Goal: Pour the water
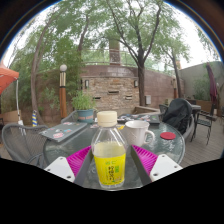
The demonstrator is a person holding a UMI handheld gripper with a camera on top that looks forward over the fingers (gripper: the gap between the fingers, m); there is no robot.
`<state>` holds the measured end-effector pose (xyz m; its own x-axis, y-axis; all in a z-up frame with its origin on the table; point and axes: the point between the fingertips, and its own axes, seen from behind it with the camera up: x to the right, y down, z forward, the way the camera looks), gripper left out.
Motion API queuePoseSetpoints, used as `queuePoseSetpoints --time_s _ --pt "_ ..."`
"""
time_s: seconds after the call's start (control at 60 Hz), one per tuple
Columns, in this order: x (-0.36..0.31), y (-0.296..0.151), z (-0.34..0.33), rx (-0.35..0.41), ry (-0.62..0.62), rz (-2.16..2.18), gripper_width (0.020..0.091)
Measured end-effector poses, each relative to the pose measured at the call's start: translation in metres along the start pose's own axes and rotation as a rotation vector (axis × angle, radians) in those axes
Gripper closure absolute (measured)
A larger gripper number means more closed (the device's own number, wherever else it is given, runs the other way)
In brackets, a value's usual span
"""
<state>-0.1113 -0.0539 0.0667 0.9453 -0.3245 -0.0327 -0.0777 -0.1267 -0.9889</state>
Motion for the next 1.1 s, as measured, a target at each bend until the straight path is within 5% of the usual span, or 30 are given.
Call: queuePoseSetpoints --time_s 0.017,0.05,0.133,0.3,0.5,0.6,0.833,0.967,1.1 --pt "-0.002 0.001 0.005 0.0 -0.012 0.011 0.0342" --pt "-0.01 0.007 0.013 -0.016 -0.044 0.015 0.0654" --pt "-0.014 0.005 0.027 0.014 -0.058 -0.02 0.069" --pt "-0.048 0.006 0.039 -0.096 -0.228 -0.053 0.0739" --pt "-0.081 -0.166 0.057 -0.001 -0.448 0.413 0.0738" --pt "-0.06 -0.2 0.08 -0.026 -0.462 0.734 0.0738" --pt "-0.03 -0.146 0.132 -0.241 -0.437 1.842 0.0743" --pt "-0.013 -0.172 0.137 -0.173 -0.515 2.191 0.0743" --pt "0.001 -0.18 0.148 -0.112 -0.466 2.308 0.0743"
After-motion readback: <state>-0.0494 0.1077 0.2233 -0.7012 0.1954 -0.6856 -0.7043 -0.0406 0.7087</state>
